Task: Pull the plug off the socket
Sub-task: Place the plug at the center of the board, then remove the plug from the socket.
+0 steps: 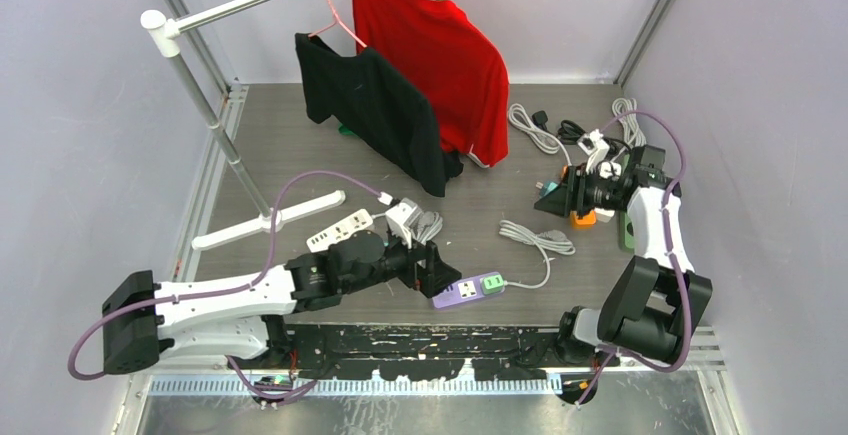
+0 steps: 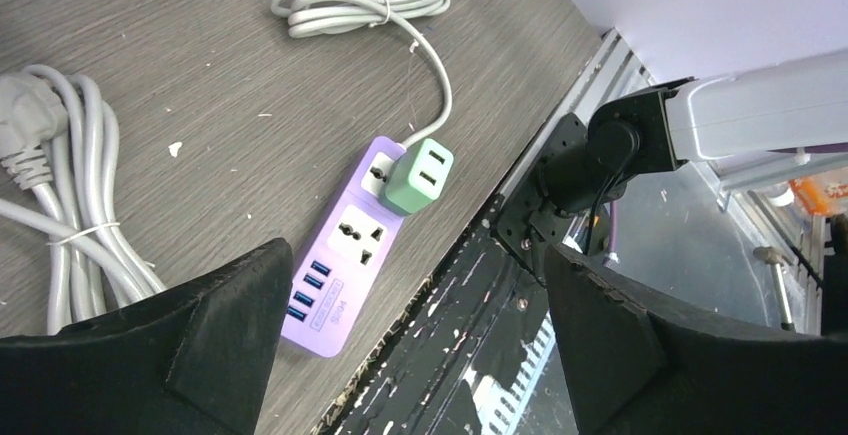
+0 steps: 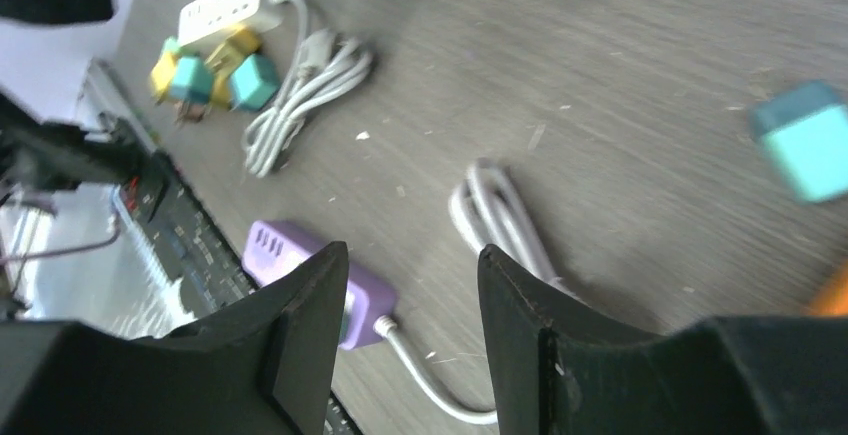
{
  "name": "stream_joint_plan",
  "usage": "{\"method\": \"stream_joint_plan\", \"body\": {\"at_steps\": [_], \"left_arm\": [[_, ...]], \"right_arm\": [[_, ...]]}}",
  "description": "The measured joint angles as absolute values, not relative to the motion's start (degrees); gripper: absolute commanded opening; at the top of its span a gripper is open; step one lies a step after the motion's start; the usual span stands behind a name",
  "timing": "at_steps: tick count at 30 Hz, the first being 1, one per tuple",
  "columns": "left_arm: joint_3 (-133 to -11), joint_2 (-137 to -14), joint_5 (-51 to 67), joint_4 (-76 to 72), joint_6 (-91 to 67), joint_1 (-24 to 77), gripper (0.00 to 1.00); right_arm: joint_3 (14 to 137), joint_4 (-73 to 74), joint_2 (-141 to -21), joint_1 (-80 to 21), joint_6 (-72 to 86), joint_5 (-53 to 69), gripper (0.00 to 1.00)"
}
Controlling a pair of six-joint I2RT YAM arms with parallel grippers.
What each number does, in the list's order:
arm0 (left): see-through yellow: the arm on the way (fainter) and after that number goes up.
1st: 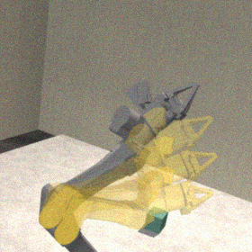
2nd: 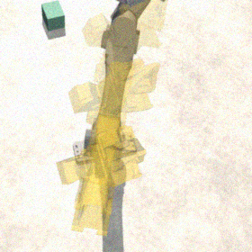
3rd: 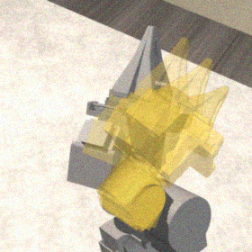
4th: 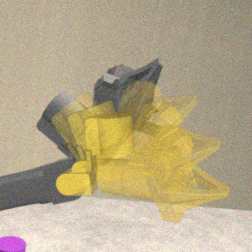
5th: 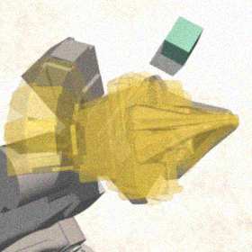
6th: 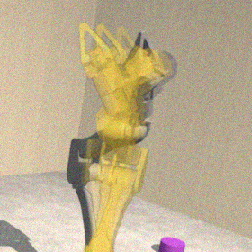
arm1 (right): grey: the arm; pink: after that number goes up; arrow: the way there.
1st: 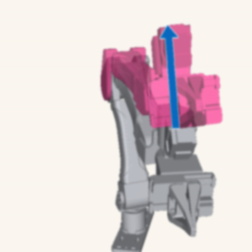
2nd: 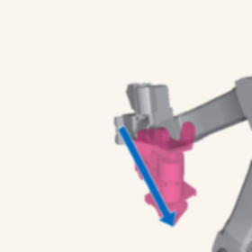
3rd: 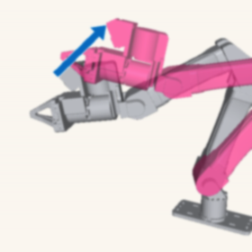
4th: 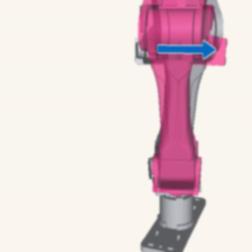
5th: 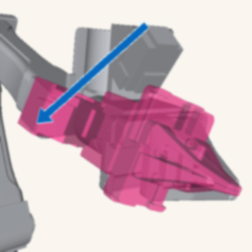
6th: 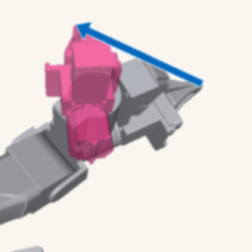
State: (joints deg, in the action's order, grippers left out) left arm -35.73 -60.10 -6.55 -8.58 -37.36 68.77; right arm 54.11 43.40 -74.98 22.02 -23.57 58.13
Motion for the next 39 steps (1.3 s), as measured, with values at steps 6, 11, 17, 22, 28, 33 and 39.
{"method": "stream_joint_plan", "body": {"at_steps": [6, 11, 17, 22, 28, 33, 39], "left_arm": [[-38.92, -65.73, -4.67, -7.55, -34.2, 68.77, 0.95], [-39.83, -70.13, -4.25, -7.25, -31.83, 68.77, 0.98], [-39.83, -75.46, -3.05, -9.08, -26.33, 68.77, 0.99], [-39.81, -79.29, -2.26, -10.85, -18.28, 69.54, 0.99], [-39.24, -82.46, -2.28, -15.9, -9.85, 71.44, 0.99], [-38.0, -86.41, -2.26, -21.39, -5.54, 72.42, 0.99], [-38.0, -91.02, -2.28, -24.86, -3.6, 72.77, 0.97]], "right_arm": [[55.68, 66.26, -77.89, 22.02, -53.76, 65.91, 0.68], [57.39, 83.85, -82.41, 21.06, -81.41, 67.66, 0.78], [56.75, 90.15, -82.76, 12.16, -99.61, 66.02, 0.93], [52.36, 85.45, -77.01, 2.87, -99.59, 62.74, 0.94], [43.64, 72.44, -68.55, -4.78, -90.35, 57.87, 0.93], [39.79, 66.24, -67.83, -6.98, -86.8, 55.57, 0.88], [38.41, 60.31, -67.83, -9.69, -82.63, 54.08, 0.76]]}}
